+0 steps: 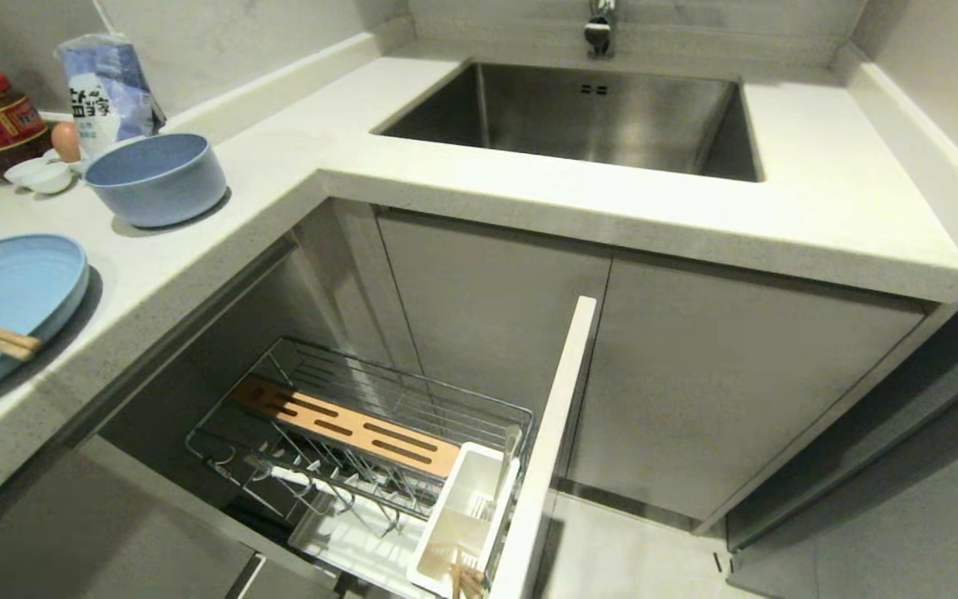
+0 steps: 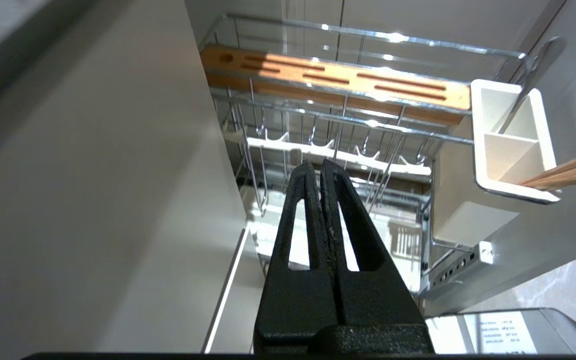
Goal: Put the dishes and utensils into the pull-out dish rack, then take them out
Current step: Pick up the chopsticks and place it in the cupboard
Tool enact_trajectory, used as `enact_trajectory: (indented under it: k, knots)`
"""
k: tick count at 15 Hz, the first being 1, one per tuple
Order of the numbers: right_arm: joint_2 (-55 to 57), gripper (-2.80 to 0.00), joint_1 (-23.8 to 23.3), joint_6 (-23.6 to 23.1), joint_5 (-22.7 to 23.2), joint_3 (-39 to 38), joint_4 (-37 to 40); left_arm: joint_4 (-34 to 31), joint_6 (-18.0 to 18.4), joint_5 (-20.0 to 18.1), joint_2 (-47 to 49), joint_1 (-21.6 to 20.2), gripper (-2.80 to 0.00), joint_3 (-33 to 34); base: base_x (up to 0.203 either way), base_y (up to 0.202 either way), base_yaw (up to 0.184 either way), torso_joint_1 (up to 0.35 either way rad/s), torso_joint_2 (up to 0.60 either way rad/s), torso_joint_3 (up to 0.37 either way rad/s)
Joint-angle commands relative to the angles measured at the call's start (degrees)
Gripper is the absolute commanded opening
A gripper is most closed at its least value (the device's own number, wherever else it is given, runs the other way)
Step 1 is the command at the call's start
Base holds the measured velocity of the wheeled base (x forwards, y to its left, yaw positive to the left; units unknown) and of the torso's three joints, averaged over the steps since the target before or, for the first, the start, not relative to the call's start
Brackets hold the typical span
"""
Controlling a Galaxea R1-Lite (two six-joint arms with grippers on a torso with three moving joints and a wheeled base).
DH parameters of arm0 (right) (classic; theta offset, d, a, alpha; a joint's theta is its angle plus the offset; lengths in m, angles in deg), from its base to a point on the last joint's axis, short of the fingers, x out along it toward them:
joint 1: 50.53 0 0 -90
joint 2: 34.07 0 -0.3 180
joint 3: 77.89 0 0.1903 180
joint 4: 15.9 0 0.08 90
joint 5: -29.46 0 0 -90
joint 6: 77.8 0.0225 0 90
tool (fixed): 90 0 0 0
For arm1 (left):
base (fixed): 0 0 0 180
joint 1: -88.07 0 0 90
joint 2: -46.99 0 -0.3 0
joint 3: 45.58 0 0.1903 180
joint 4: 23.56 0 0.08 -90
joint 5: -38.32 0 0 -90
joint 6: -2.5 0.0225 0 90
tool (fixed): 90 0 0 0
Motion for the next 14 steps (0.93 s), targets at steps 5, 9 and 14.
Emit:
enact_trajectory:
  k: [5,9,14]
  knots:
    - [0.0,-2.80,0.0,0.0,0.0,-1.5,-0.1,0.0,-0.2,0.1,0.1,0.0,-2.80,0.0,0.000,0.000,0.000,0.003,0.00,-0.123]
    - [0.0,-2.80,0.0,0.0,0.0,-1.5,-0.1,0.5,0.7,-0.1,0.1,0.0,-2.80,0.2,0.000,0.000,0.000,0.000,0.00,0.000]
    - [0.0,-2.80,0.0,0.0,0.0,-1.5,-0.1,-2.9,2.3,-2.0,0.8,-0.1,-2.80,-18.6,0.000,0.000,0.000,0.000,0.00,0.000]
